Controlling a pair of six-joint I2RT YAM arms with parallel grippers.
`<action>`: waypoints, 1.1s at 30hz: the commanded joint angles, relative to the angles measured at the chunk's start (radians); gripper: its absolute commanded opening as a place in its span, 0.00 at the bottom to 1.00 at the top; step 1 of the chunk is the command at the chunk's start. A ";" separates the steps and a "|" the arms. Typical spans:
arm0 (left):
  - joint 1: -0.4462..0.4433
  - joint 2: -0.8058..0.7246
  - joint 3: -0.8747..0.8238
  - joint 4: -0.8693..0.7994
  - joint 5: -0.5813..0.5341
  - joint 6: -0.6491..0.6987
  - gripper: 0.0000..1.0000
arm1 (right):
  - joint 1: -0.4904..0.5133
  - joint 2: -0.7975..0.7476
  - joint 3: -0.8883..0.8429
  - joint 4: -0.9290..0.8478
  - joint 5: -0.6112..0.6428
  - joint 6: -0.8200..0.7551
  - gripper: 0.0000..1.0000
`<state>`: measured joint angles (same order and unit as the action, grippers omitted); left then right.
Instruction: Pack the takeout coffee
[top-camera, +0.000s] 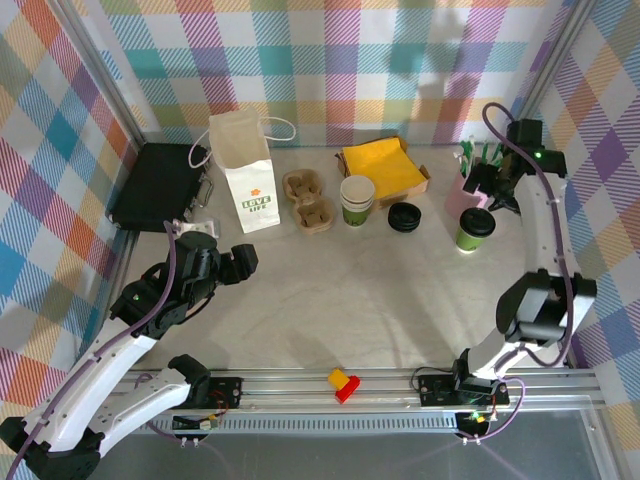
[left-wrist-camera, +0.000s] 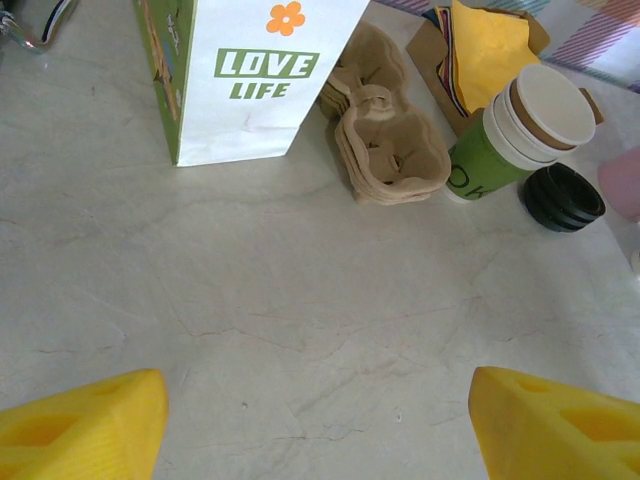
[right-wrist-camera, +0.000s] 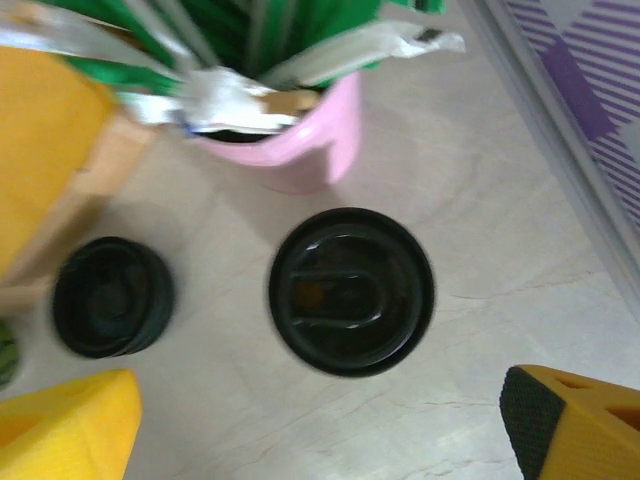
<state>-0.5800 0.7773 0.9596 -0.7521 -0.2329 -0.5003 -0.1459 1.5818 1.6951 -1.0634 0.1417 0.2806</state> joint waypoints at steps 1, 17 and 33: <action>0.008 0.014 0.035 0.013 0.001 0.009 0.78 | -0.010 -0.122 -0.023 0.024 -0.187 0.051 0.92; 0.005 0.266 0.068 0.213 0.140 -0.056 0.68 | 0.417 -0.523 -0.736 0.659 -0.424 0.325 0.89; -0.032 0.869 0.371 0.235 0.070 -0.138 0.64 | 0.653 -0.509 -1.094 1.075 -0.298 0.351 0.87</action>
<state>-0.6064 1.5791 1.2476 -0.4763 -0.1162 -0.6079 0.5014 1.0584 0.6247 -0.1291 -0.1574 0.6254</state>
